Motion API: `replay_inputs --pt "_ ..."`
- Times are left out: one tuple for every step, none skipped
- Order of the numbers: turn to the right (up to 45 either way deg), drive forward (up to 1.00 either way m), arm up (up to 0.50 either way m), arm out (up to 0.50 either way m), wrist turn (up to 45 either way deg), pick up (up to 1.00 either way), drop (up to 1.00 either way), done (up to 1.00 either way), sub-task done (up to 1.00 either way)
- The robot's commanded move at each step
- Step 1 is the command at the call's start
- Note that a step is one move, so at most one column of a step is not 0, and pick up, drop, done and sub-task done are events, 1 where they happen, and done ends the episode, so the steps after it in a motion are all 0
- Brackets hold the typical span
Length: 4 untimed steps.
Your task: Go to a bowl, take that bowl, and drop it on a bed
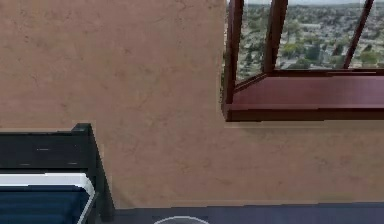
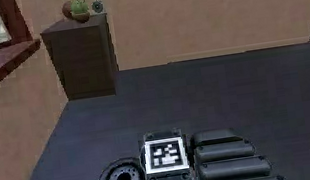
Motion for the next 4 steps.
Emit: replay_inputs --pt "45.0 0.00 0.00 0.00 0.0 0.00 0.00 0.00 0.00" --pt "45.0 0.00 0.00 0.00 0.0 0.00 0.00 0.00 0.00" --pt "45.0 0.00 0.00 0.00 0.0 0.00 0.00 0.00 0.00" --pt "42.0 0.00 0.00 0.00 0.0 0.00 0.00 0.00 0.00"
